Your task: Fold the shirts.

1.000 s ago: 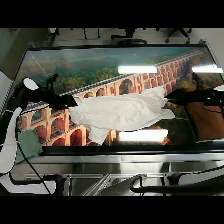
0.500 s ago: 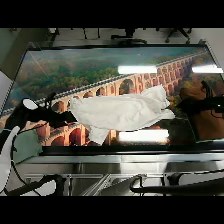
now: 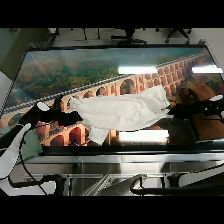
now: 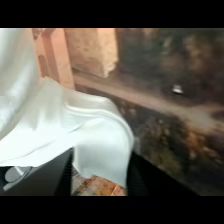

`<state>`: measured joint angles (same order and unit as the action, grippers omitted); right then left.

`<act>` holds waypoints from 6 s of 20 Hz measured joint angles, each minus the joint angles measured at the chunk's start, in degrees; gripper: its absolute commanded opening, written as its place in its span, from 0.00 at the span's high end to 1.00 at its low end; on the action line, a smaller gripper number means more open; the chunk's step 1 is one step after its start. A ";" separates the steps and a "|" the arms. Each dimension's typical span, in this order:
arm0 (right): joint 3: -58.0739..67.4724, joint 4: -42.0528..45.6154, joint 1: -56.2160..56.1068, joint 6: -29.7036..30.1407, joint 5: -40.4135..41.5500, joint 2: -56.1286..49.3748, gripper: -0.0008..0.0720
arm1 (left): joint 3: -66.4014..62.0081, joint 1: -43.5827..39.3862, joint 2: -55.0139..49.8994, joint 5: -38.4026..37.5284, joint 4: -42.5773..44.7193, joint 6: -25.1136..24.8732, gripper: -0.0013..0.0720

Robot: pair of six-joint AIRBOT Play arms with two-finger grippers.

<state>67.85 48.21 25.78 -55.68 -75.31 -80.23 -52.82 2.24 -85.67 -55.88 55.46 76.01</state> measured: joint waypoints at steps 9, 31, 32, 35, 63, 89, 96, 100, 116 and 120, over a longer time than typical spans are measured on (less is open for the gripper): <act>1.33 -1.99 -3.67 0.42 -2.97 3.85 0.96 | -7.76 -0.13 1.40 -7.17 0.63 -1.31 0.97; 49.27 -28.22 11.41 0.00 1.46 36.92 0.96 | -58.31 9.73 43.89 -11.98 10.19 1.77 0.97; 48.02 -28.48 11.45 0.04 0.96 36.13 0.96 | -55.95 10.16 43.10 -11.98 10.08 1.38 0.97; 41.35 -31.19 10.69 1.42 -2.01 32.48 0.96 | -48.28 9.79 37.35 -12.02 6.69 -0.92 0.97; -4.61 -1.16 4.61 -5.09 2.56 16.70 0.36 | -18.86 16.94 -1.97 -31.28 0.44 1.33 0.18; -23.47 4.15 2.27 -8.15 1.33 14.69 0.54 | -1.33 13.38 -2.43 -10.45 1.79 -2.51 0.97; -22.08 -7.61 1.92 -0.79 -4.35 15.41 0.95 | -3.76 12.85 3.15 -14.38 0.35 -2.99 0.97; -11.93 -22.84 1.99 2.71 -8.46 22.58 0.95 | -10.36 13.46 15.72 -17.64 -4.17 -4.79 0.97; 29.20 -25.03 2.01 4.04 18.64 47.32 0.96 | -60.76 20.24 40.79 -19.39 0.37 -2.43 0.97; 25.05 -23.28 1.88 1.57 12.44 39.95 0.96 | -57.92 8.85 32.48 -21.66 6.84 -1.36 0.97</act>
<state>92.90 24.93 27.66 -54.11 -62.87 -40.27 -110.74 11.09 -53.19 -77.54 62.30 74.65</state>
